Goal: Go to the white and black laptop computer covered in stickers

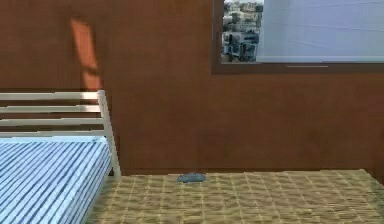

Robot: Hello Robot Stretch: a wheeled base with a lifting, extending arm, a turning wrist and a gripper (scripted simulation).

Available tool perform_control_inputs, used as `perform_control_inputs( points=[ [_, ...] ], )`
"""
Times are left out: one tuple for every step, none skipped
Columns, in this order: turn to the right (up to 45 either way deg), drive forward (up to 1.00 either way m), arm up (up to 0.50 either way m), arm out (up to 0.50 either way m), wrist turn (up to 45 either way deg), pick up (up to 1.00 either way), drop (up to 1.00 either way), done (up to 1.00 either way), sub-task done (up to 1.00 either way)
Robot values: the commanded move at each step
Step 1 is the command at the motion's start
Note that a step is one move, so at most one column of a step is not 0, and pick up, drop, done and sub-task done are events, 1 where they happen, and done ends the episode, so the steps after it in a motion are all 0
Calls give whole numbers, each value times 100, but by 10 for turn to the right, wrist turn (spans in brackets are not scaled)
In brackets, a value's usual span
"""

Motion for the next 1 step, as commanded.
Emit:
perform_control_inputs(
  points=[
    [0,30,0,0,0,0,0,0,0]
  ],
)
